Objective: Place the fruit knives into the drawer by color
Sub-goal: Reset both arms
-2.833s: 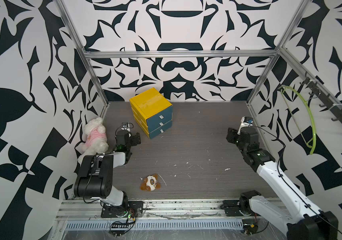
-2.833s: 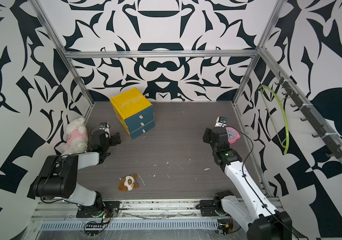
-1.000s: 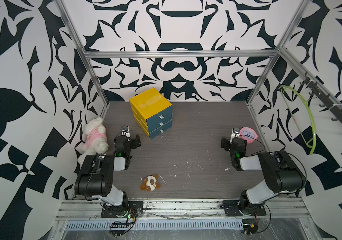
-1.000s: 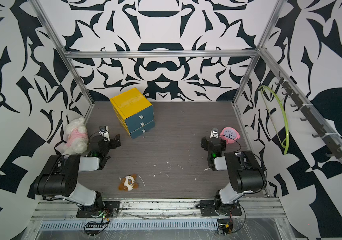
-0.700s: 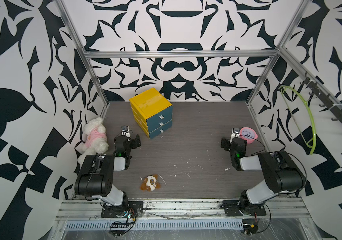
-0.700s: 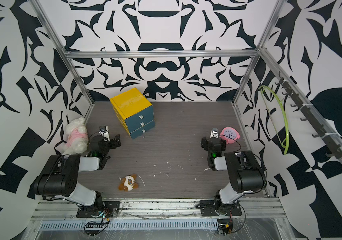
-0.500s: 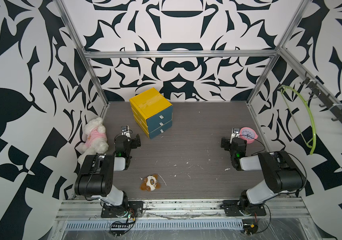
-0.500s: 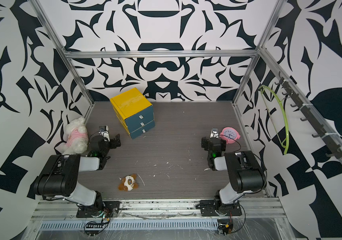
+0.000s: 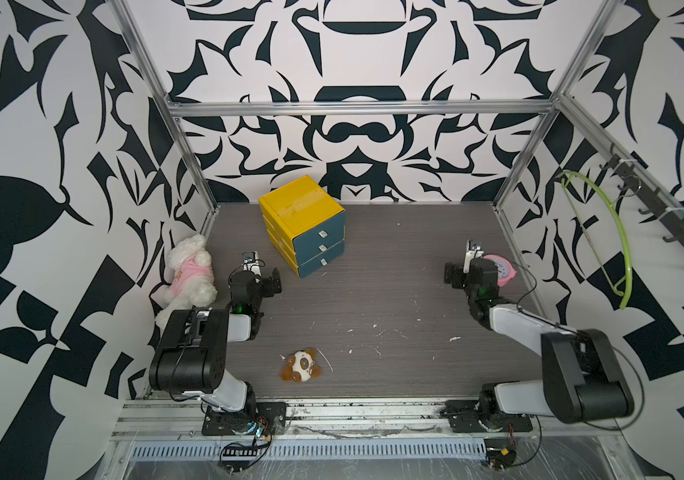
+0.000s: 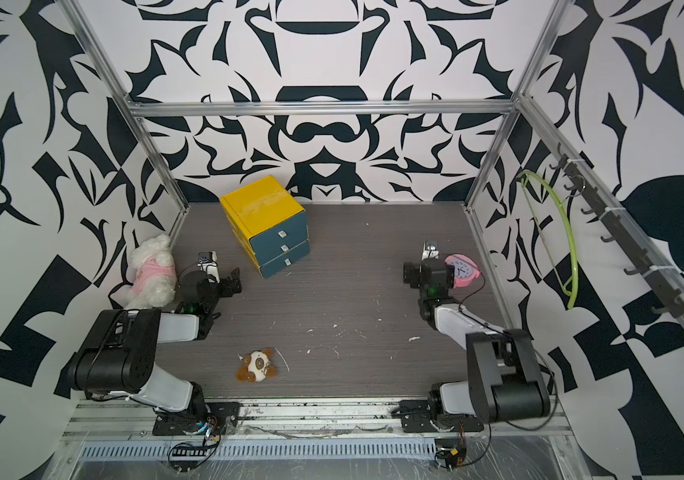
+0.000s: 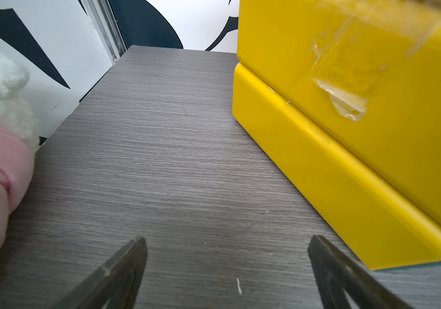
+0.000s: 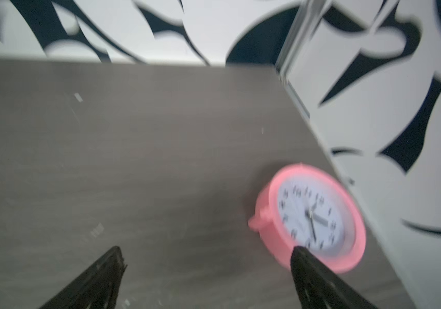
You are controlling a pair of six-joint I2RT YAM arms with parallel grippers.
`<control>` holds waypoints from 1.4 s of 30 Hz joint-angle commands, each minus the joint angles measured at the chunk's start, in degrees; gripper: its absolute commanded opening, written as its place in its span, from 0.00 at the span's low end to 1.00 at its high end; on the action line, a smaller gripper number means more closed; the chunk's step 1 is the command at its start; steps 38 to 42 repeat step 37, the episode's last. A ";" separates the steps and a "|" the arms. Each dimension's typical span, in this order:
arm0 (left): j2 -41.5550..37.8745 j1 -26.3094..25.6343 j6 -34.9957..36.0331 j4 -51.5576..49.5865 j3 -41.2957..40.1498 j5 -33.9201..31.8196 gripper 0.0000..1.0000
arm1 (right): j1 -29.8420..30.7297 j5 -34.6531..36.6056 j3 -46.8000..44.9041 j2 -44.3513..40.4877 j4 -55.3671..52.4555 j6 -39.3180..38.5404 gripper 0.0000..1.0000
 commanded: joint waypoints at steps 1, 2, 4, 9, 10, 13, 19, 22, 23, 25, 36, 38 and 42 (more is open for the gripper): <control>-0.29 0.20 0.03 0.71 0.01 0.61 0.99 | 0.25 -2.43 4.51 -6.58 -7.36 -0.06 1.00; -0.29 0.18 0.03 0.69 -0.01 0.62 0.99 | 0.25 -2.21 2.56 -7.19 -5.61 0.09 1.00; -0.29 0.20 0.04 0.66 0.02 0.60 0.99 | 0.25 -0.03 -1.91 -7.19 -1.46 -0.61 1.00; -0.38 0.20 0.06 0.82 -0.14 0.60 0.99 | -0.36 2.11 -16.09 1.52 19.90 -0.70 1.00; -0.42 0.20 0.04 0.85 -0.16 0.61 0.99 | -0.36 2.06 -16.42 4.14 22.32 -0.31 1.00; -0.38 0.20 0.04 0.75 -0.15 0.61 0.99 | -0.36 0.23 -15.75 12.72 27.64 -1.38 1.00; -0.37 0.20 0.04 0.73 -0.09 0.61 0.99 | -0.10 -0.21 -15.34 15.52 29.13 -1.79 1.00; -0.38 0.20 0.04 0.72 -0.09 0.61 0.99 | -0.18 -0.12 -15.10 15.42 28.58 -1.58 1.00; -0.30 0.20 0.08 0.74 -0.07 0.61 0.99 | -0.23 -0.33 -15.05 15.36 28.50 -1.48 1.00; -0.29 0.20 0.04 0.64 0.01 0.61 0.99 | -0.18 -0.23 -15.00 15.37 28.27 -1.57 1.00; -0.24 0.13 0.13 0.14 0.26 0.61 0.99 | -0.18 -0.23 -14.99 15.43 28.45 -1.56 1.00; -0.29 0.13 0.09 0.44 0.10 0.65 0.99 | -0.14 -0.24 -15.07 15.47 28.47 -1.56 1.00; -0.29 0.13 0.09 0.44 0.10 0.65 0.99 | -0.14 -0.24 -15.07 15.47 28.47 -1.56 1.00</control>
